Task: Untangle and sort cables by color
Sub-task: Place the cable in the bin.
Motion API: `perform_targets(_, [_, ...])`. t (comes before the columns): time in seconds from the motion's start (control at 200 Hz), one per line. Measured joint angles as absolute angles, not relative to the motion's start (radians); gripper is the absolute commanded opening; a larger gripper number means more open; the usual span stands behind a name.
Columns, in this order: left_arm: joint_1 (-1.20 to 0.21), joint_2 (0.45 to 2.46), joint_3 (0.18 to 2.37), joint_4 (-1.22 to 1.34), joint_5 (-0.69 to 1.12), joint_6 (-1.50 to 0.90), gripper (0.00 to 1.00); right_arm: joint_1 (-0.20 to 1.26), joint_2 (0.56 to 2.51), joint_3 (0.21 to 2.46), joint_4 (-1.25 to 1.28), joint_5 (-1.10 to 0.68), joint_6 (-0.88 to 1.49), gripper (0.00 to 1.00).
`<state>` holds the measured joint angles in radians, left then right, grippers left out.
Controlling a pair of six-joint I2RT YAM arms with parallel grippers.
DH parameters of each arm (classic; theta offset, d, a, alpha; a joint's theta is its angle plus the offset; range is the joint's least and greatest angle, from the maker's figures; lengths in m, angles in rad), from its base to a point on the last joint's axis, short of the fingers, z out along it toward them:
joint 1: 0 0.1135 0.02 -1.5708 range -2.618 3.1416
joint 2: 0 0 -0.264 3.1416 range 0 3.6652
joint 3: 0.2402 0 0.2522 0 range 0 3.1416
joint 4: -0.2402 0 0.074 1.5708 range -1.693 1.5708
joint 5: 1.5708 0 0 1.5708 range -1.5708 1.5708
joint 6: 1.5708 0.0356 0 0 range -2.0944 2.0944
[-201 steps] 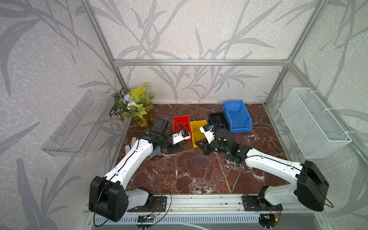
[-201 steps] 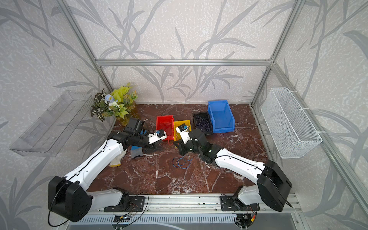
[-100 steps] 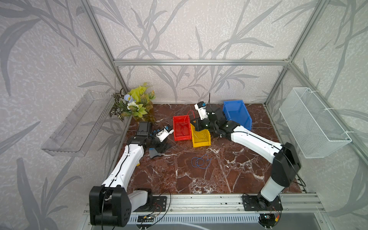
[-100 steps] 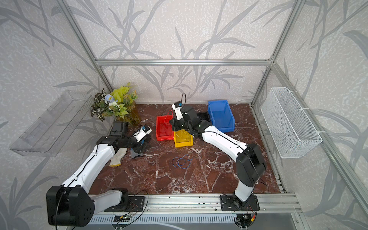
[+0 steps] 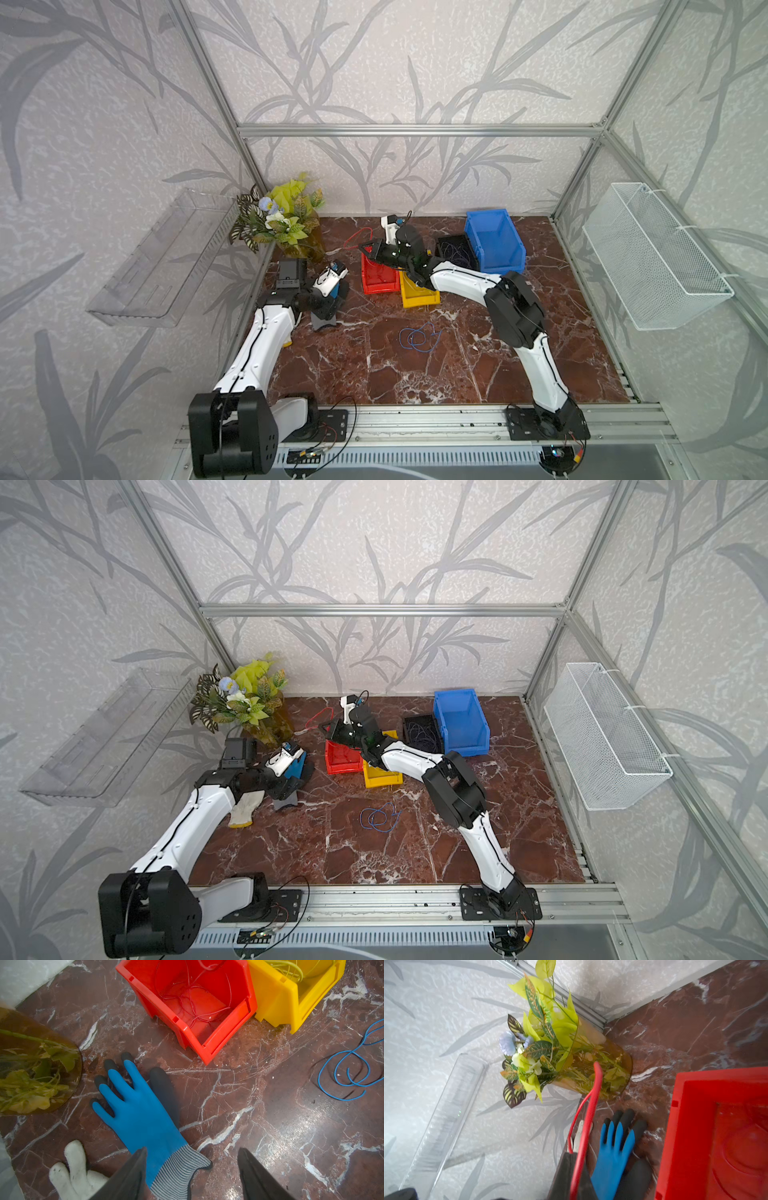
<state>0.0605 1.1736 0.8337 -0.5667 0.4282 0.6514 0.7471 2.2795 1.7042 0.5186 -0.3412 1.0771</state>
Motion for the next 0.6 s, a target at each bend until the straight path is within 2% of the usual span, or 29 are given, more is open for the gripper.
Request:
perform_targets(0.29, [0.061, 1.168, 0.812, -0.568, 0.443, 0.662, 0.71, 0.703, 2.285, 1.576, 0.574, -0.332, 1.156, 0.0])
perform_targets(0.6, [0.061, 1.168, 0.809, -0.568, 0.455, 0.671, 0.71, 0.708, 2.176, 1.597, 0.211, -0.232, 0.928, 0.0])
